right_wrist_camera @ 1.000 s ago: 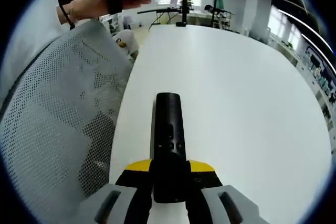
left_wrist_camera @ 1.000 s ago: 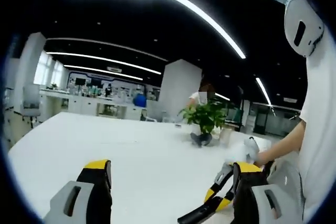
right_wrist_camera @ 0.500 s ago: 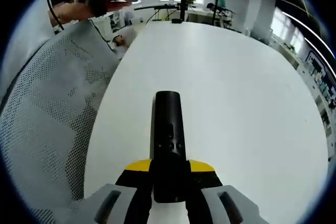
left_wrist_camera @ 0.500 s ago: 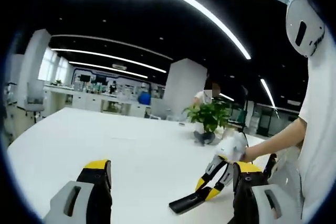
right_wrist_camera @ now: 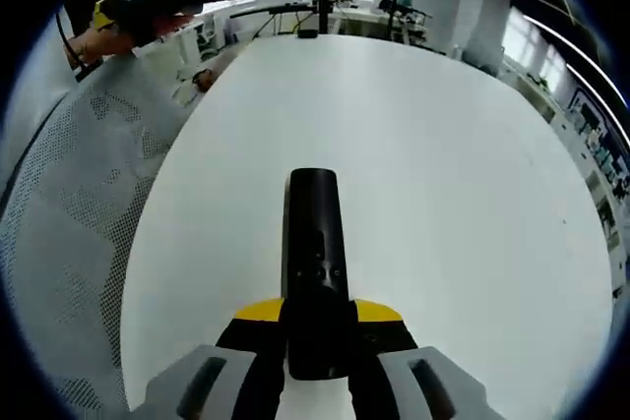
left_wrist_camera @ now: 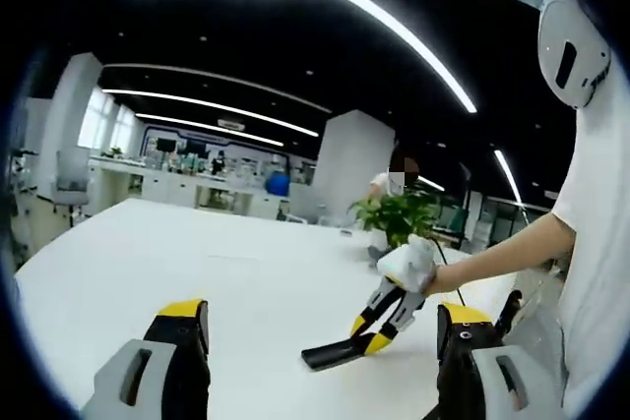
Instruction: Press the specified remote control buttons in sequence, fully releasing each button before pressing the next.
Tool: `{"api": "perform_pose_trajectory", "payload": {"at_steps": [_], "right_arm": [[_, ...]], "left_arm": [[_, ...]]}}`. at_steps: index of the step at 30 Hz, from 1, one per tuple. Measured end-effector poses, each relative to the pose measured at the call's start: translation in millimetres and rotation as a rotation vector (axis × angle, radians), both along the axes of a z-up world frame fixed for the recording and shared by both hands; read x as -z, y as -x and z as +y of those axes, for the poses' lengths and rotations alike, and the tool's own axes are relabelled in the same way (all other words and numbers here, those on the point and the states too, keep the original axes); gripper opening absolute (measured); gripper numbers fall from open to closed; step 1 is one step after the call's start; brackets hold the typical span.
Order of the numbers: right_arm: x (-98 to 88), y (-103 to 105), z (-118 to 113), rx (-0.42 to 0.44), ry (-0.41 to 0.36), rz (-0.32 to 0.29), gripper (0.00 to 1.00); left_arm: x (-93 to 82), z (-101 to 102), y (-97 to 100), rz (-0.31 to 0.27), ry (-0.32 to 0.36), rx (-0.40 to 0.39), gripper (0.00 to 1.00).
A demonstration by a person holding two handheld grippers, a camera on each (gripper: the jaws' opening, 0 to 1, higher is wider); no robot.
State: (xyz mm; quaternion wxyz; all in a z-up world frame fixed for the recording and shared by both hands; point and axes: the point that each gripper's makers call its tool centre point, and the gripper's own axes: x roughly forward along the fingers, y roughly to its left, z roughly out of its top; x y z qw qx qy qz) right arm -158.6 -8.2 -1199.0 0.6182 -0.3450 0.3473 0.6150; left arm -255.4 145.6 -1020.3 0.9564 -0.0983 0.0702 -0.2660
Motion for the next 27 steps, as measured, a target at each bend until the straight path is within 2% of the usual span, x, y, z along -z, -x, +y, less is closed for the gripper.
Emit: {"api": "perform_pose_trajectory", "payload": {"at_steps": [7,14,16,18,21,22,24,26,27], "right_arm": [[-0.3,-30,-1,0.054,0.002,-0.006,0.21],[-2.0,-50,-2,0.118,-0.033,-0.02,0.24],[-3.2,-59,-3,0.161,-0.045,-0.045,0.3],[-3.2,-66,-7,0.221,-0.061,-0.036,0.31],[-6.4,-71,-7,0.322,-0.141,-0.021,0.38],[-9.6,-71,-5,0.39,-0.202,0.014,0.42],[-18.8,-72,-3,0.469,-0.319,0.041,0.51],[-26.3,-72,-6,0.553,-0.412,0.073,0.6],[-28.5,-73,-8,0.578,-0.433,0.071,0.65]], "left_arm": [[-0.9,-1,0.4,0.0,0.003,-0.008,0.99],[-1.3,0,-0.1,-0.002,0.005,-0.019,0.99],[-1.3,0,-0.1,-0.001,0.008,-0.022,0.99],[-0.5,1,-0.3,0.001,0.008,-0.029,0.99],[-0.2,3,-0.9,0.003,0.009,-0.042,0.99],[-0.6,4,-1.1,0.001,0.009,-0.047,0.99],[-1.8,5,-1.6,-0.002,0.013,-0.058,0.99],[-2.8,8,-2.2,-0.005,0.019,-0.071,0.99],[-3.4,9,-2.6,-0.008,0.028,-0.078,0.99]]}}
